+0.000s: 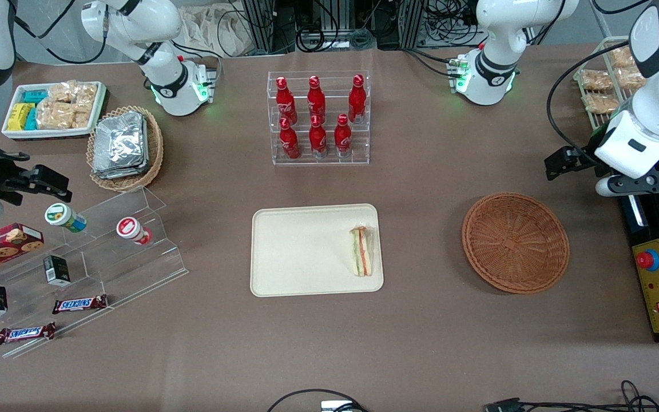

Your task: Place sandwich from basket to tray

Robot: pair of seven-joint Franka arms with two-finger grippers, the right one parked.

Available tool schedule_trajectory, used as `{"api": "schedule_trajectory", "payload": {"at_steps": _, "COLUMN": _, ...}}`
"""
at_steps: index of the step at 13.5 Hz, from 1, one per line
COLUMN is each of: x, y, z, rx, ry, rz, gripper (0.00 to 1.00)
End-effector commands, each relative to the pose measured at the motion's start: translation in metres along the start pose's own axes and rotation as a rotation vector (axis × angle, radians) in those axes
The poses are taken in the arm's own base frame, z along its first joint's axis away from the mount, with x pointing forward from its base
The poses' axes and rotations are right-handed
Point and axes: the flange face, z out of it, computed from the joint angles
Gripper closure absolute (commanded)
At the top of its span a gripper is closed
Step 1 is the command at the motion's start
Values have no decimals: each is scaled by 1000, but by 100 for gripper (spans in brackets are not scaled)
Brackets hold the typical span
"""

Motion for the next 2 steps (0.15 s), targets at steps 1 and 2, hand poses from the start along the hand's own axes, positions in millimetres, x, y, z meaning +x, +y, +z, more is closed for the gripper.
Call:
{"api": "schedule_trajectory", "payload": {"at_steps": 1, "x": 2, "y": -2, "z": -1, "rx": 13, "ry": -6, "rz": -1, "gripper": 0}}
{"api": "schedule_trajectory", "payload": {"at_steps": 2, "x": 2, "y": -2, "z": 0, "rx": 13, "ry": -9, "rz": -2, "gripper": 0}}
